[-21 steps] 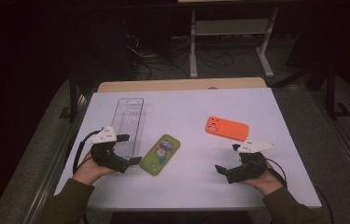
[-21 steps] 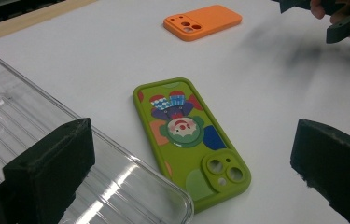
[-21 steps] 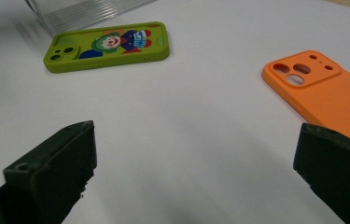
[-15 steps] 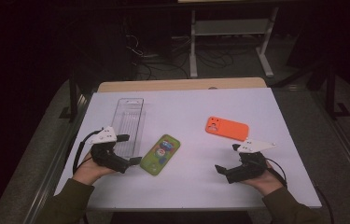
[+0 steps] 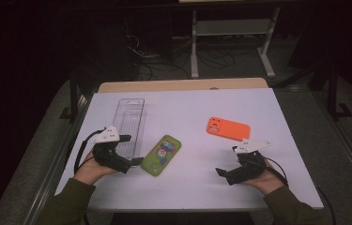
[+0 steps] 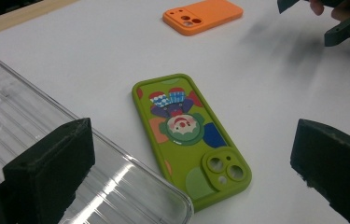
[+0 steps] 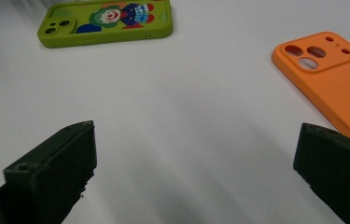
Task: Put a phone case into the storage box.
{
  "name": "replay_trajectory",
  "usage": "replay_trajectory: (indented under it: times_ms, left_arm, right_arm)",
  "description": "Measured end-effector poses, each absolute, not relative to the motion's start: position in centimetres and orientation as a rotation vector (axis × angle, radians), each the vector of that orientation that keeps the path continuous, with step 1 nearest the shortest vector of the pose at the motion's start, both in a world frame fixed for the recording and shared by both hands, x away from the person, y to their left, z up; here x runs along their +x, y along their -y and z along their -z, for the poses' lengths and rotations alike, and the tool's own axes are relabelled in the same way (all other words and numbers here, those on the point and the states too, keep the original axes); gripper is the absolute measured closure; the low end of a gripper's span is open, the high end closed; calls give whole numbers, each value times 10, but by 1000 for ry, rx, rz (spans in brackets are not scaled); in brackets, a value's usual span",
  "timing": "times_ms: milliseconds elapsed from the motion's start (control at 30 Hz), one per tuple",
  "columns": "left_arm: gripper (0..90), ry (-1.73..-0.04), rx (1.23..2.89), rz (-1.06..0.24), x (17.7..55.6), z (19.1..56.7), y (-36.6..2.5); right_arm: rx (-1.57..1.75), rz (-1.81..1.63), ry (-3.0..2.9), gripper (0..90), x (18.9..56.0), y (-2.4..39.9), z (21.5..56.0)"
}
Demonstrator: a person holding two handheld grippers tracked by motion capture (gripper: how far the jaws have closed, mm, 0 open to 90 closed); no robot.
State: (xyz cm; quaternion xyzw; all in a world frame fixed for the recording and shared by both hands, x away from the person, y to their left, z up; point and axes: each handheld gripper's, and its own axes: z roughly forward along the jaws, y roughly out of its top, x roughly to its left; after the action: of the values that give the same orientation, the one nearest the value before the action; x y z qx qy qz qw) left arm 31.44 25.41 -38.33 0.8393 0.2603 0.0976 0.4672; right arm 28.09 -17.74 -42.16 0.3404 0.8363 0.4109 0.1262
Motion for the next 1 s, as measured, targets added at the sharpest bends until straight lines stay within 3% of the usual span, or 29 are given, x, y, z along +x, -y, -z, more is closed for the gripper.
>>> replay_trajectory:
  times_ms: [1000]
  left_arm:
    - [0,-639,2237,-255,353,348,-187]
  right_arm:
    - [974,-1219,-2427,0,285,176,420]
